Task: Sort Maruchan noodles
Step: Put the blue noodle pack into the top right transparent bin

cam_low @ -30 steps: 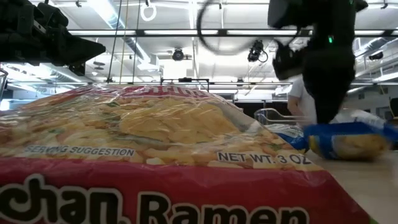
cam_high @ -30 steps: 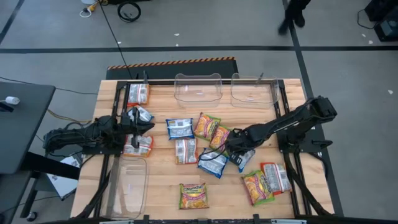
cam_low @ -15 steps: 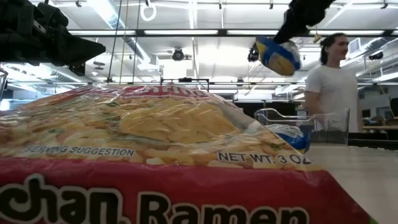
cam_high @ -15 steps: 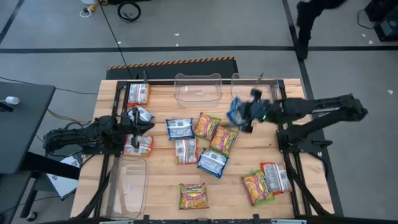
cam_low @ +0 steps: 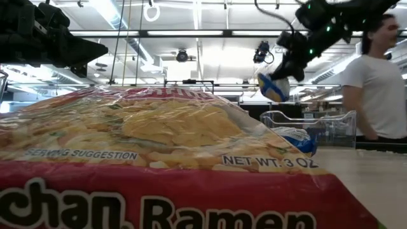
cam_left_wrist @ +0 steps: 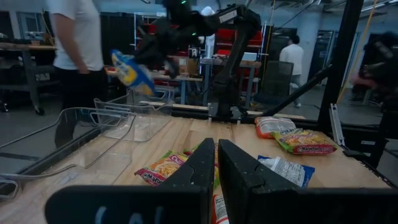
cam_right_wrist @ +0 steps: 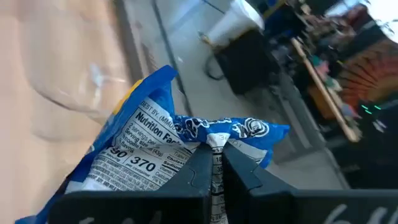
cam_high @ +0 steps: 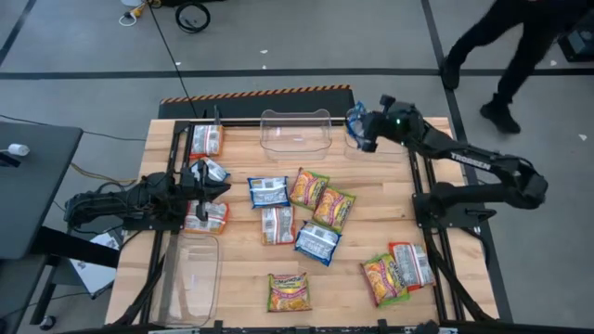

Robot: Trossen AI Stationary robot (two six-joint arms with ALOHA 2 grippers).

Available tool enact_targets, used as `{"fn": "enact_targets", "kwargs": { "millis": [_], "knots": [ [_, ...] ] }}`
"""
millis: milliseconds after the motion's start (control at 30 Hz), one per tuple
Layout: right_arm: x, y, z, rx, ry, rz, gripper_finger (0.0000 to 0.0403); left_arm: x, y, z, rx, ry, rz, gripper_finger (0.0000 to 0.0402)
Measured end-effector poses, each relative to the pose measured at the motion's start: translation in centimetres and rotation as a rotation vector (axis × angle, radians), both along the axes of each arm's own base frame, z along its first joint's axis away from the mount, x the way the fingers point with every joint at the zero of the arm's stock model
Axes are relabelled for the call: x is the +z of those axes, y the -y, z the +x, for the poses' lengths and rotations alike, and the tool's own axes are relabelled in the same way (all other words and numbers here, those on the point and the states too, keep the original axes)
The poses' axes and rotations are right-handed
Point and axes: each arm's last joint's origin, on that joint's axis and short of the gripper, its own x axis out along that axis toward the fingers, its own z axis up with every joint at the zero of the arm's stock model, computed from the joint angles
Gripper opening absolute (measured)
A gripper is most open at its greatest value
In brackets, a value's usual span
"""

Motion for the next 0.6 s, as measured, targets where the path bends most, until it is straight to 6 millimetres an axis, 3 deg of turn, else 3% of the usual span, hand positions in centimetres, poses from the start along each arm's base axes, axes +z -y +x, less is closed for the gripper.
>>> {"fn": "enact_targets", "kwargs": {
  "millis": [267, 600],
  "knots": [
    [-4.6, 3.5, -0.9, 0.086, 0.006, 0.112, 0.0021, 0.0, 0.0, 0.0, 0.0, 0.0, 0.0, 0.0027],
    [-7.5, 4.9, -0.2, 0.142, 0.049, 0.184, 0.0039, 0.0, 0.0, 0.0, 0.0, 0.0, 0.0, 0.0027]
  ]
}}
